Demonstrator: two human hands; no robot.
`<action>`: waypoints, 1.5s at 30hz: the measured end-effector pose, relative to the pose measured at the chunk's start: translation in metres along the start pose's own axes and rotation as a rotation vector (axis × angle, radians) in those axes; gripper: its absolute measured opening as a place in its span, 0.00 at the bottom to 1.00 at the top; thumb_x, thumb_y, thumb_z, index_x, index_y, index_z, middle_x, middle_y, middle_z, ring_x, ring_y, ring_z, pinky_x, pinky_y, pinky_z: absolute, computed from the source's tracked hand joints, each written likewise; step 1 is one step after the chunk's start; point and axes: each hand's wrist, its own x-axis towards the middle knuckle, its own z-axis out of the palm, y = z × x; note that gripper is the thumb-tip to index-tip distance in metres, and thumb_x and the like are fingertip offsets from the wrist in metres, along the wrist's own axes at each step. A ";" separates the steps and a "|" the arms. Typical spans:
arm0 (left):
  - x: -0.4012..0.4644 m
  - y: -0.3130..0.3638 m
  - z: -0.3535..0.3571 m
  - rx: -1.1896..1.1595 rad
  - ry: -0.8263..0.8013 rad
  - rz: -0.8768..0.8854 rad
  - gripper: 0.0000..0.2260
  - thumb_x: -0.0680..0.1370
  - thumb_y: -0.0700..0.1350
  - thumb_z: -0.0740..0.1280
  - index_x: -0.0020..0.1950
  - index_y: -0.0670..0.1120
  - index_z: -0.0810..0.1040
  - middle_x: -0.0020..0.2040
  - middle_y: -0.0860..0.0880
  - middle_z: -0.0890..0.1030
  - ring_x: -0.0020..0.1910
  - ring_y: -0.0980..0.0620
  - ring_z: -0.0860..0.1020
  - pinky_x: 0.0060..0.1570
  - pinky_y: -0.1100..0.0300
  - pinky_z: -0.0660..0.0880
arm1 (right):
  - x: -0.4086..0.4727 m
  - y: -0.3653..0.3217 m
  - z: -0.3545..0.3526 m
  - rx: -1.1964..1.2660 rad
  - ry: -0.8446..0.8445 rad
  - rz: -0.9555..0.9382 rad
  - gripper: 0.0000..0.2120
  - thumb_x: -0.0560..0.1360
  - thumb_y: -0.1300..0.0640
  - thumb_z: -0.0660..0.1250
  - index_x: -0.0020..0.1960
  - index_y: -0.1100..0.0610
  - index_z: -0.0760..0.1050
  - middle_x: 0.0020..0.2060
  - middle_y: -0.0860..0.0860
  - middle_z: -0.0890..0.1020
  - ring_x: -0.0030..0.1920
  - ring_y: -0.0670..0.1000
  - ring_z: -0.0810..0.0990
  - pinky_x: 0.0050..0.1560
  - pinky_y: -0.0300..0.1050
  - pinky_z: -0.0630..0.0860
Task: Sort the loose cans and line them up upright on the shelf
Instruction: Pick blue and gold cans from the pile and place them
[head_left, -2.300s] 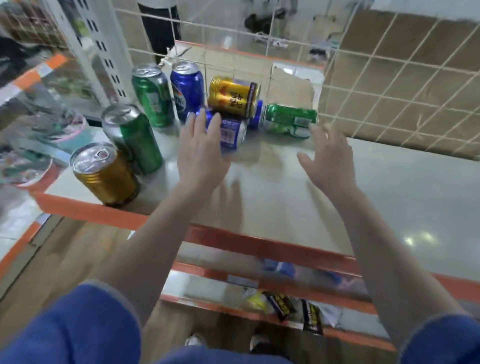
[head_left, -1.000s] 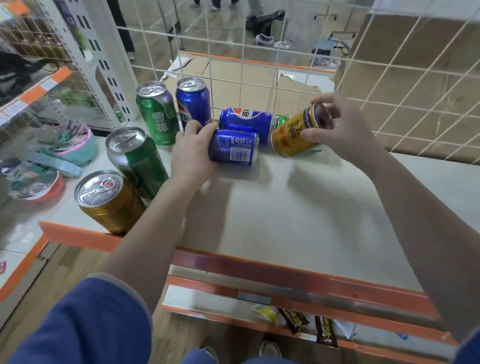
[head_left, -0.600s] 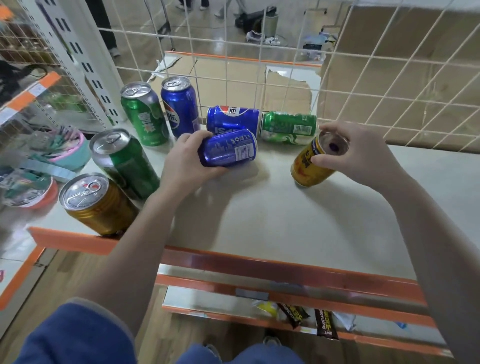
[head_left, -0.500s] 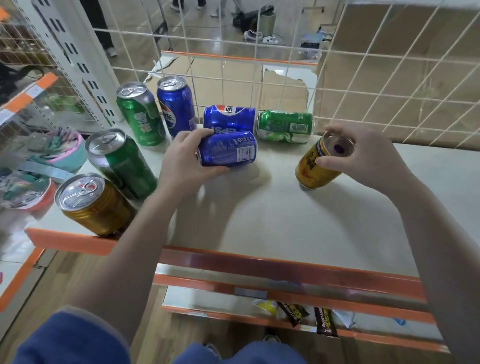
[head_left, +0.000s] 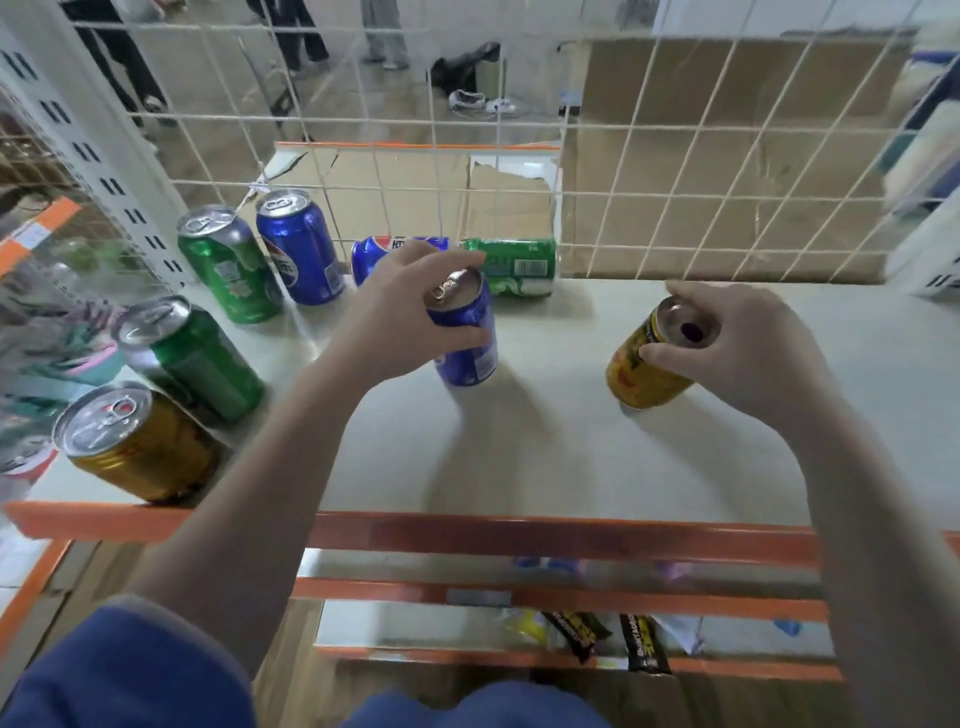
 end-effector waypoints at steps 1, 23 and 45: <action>0.000 0.006 0.002 -0.001 -0.012 0.000 0.30 0.63 0.50 0.79 0.64 0.57 0.75 0.55 0.54 0.72 0.52 0.55 0.71 0.55 0.60 0.69 | -0.004 0.003 -0.003 0.008 0.018 0.010 0.31 0.66 0.47 0.73 0.67 0.52 0.72 0.56 0.53 0.79 0.57 0.55 0.75 0.52 0.45 0.69; -0.032 0.146 0.057 -0.010 -0.129 0.138 0.30 0.62 0.50 0.79 0.64 0.56 0.76 0.57 0.54 0.77 0.56 0.55 0.74 0.57 0.62 0.70 | -0.119 0.092 -0.090 0.052 0.209 0.234 0.29 0.68 0.49 0.73 0.68 0.48 0.72 0.53 0.54 0.77 0.52 0.56 0.75 0.47 0.44 0.67; -0.061 0.314 0.162 -0.067 -0.282 0.305 0.28 0.65 0.47 0.78 0.64 0.55 0.76 0.55 0.55 0.76 0.53 0.56 0.74 0.53 0.61 0.69 | -0.244 0.216 -0.179 -0.007 0.277 0.497 0.28 0.68 0.46 0.72 0.67 0.49 0.71 0.55 0.53 0.78 0.53 0.54 0.75 0.53 0.51 0.75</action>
